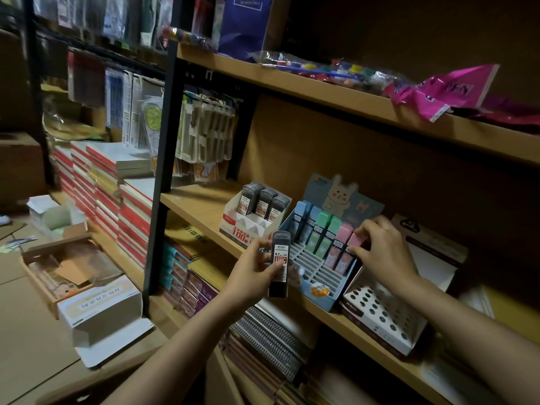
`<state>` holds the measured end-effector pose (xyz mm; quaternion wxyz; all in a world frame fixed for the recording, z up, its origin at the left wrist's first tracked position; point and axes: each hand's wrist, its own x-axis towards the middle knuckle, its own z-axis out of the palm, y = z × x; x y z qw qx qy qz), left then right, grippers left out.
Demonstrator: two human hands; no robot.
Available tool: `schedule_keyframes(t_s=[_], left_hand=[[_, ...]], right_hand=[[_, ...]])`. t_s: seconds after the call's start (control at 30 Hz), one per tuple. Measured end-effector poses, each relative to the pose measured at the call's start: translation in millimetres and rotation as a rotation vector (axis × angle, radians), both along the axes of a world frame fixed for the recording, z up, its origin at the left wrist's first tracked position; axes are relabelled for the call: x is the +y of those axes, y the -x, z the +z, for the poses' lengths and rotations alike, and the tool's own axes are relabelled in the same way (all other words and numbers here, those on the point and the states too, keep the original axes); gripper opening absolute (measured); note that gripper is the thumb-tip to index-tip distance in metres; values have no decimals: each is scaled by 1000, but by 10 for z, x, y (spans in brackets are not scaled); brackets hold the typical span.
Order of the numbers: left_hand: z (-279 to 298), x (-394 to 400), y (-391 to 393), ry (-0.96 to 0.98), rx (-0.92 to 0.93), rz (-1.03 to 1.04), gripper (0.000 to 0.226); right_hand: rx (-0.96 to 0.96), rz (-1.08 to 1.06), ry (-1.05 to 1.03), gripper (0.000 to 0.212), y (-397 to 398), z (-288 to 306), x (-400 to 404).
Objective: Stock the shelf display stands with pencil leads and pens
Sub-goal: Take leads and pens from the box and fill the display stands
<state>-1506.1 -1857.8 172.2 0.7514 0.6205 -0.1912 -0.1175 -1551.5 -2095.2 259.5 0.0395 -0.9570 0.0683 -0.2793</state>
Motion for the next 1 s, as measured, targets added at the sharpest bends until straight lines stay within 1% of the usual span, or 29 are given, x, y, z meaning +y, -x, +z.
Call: schedule_keyframes(t_s=[0.07,0.17,0.23,0.3,0.37,0.43,0.53,0.63,0.7,0.73,0.8,0.83,0.87,0.93,1.0], left_hand=[[8,-8,8,-10,-17,23,23],[1,-17,-6,-7,-40,57,25],[-5,-8,-29,25,-35,78,26],[0,10,-57,60,-14,89,24],[10,35,-81,61,-2,92,21],[15,69,-117,66,-25,76,21],[29,128,-163,55,-88,69,22],[31,178,-237,-2,-150,93,23],[24,220,-305,-134,-248,196,23],[6,252,-360,-264,-327,285,27],[-36,328,-461,-595,-502,420,45],[-56,365,-511,-721,-568,434,54],[-73,395,-559,-806,-609,416,61],[-103,430,-638,-886,-635,370,65],[-122,430,-686,-919,-656,364,65]], right_hand=[[18,-30,20,25,5,2,10],[30,-46,22,34,38,49,16],[-63,5,-22,38,54,106,70],[-119,126,-118,32,32,150,231],[-12,260,-251,30,-37,150,482],[102,352,-337,32,-134,122,753],[148,427,-360,35,-314,53,1017],[153,424,-327,28,-491,25,1103],[119,410,-317,23,-610,96,1100],[87,400,-322,22,-677,163,1090],[-7,406,-327,19,-819,319,1076],[-59,423,-317,19,-896,388,1083],[-103,438,-298,19,-974,440,1103],[-150,453,-259,19,-1133,483,1172],[-159,457,-246,20,-1300,460,1254]])
